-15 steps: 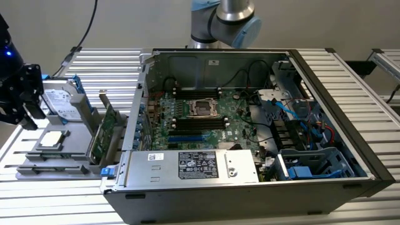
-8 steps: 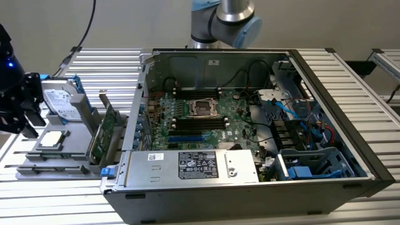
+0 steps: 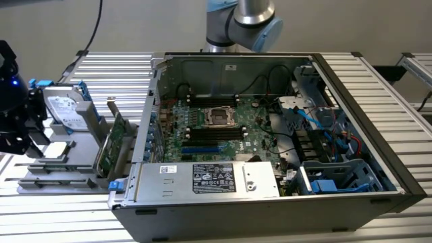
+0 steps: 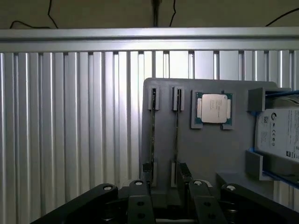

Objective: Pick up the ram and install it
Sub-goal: 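Pick up the ram and move it above insertion slot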

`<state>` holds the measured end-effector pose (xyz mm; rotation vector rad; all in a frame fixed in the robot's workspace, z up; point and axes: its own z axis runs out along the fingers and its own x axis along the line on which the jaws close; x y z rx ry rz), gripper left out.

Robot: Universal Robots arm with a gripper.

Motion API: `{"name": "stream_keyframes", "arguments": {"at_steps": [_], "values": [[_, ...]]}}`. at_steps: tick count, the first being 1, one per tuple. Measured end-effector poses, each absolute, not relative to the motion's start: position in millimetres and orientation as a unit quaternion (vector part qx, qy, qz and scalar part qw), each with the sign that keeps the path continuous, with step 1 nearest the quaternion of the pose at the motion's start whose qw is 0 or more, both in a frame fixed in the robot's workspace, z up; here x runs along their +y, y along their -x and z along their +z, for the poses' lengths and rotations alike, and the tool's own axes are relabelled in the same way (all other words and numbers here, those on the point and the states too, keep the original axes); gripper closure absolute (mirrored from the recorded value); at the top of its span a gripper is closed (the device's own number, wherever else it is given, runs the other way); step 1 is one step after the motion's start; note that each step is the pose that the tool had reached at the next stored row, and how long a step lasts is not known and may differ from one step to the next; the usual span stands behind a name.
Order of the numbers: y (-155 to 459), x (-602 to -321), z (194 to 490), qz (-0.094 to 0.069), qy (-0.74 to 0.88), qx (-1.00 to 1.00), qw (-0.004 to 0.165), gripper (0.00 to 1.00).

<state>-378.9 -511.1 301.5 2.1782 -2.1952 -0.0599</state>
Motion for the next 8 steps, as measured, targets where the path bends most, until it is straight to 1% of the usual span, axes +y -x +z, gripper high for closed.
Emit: {"name": "stream_keyframes", "arguments": {"at_steps": [8], "values": [[379, -512, 287, -0.019, -0.715, -0.699, 0.025, 0.64]]}}
